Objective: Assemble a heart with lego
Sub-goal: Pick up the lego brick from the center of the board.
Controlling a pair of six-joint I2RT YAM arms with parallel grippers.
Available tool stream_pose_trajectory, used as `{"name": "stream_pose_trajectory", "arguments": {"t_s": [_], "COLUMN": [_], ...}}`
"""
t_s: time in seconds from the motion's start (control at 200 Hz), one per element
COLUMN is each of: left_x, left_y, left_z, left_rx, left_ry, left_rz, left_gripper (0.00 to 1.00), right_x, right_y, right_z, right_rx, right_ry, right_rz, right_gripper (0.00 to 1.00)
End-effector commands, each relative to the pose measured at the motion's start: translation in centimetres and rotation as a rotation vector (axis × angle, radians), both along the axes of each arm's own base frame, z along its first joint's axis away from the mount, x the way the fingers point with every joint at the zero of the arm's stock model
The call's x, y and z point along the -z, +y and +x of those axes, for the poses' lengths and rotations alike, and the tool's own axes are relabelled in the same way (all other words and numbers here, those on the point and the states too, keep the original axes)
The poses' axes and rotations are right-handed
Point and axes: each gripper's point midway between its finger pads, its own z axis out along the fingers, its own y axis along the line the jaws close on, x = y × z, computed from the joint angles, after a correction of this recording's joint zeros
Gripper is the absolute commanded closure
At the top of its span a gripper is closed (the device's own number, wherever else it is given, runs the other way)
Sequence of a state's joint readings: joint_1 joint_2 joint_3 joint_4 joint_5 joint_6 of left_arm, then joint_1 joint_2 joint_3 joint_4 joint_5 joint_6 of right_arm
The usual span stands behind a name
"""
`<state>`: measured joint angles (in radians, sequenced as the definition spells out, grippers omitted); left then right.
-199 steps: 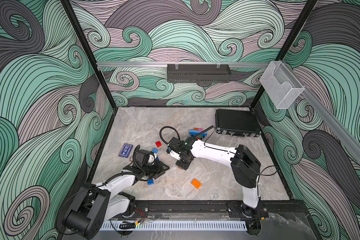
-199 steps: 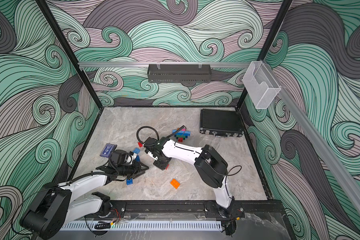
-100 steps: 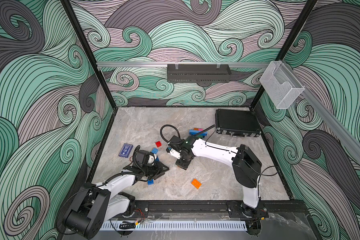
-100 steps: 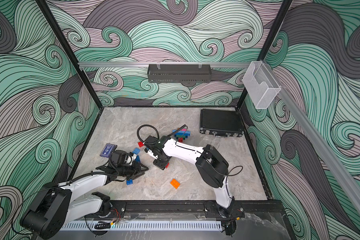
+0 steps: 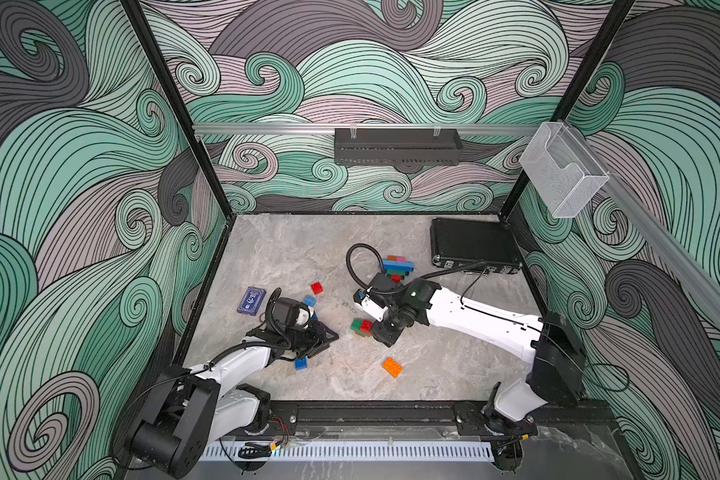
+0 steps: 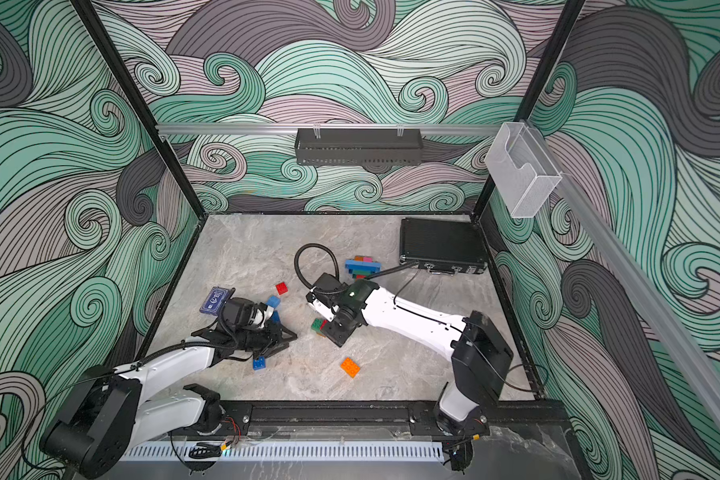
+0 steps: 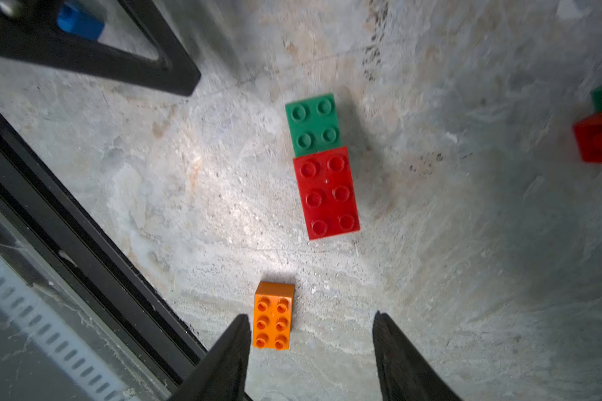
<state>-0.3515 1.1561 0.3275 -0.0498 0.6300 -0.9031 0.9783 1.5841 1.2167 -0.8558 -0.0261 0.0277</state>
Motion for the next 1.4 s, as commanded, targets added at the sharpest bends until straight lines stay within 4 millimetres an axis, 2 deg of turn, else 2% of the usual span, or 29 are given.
{"name": "stream_pose_trajectory", "arguments": {"t_s": [0.0,0.415,0.796,1.206,1.291,1.396], "left_x": [-1.0,-1.3,-1.0,-0.6,-0.6,-0.6], "left_y": [-0.5,-0.8,-0.9,-0.8,-0.8,-0.8], "left_z": [0.7,-0.3,-1.0,-1.2,-1.2,-1.2], "left_rx": [0.005,0.013,0.015,0.013,0.013,0.012], "left_ry": [-0.027,-0.040,-0.040,-0.034,-0.034,-0.034], "left_rz": [0.019,0.055,0.065,0.073,0.073,0.075], "left_gripper": [0.54,0.54,0.54,0.54,0.54,0.54], "right_x": [0.5,5.8,8.3,9.0,9.0,9.3], "right_y": [-0.3,-1.9,-2.2,-3.1,-3.3,-3.7], "right_z": [-1.5,-4.9,-6.2,-6.7,-6.7,-6.9], "right_rx": [0.061,0.085,0.082,0.103,0.106,0.110], "right_ry": [0.030,0.052,0.072,0.063,0.066,0.072], "right_rz": [0.039,-0.037,-0.077,-0.116,-0.123,-0.145], "right_gripper": [0.41,0.39,0.42,0.58,0.58,0.52]}}
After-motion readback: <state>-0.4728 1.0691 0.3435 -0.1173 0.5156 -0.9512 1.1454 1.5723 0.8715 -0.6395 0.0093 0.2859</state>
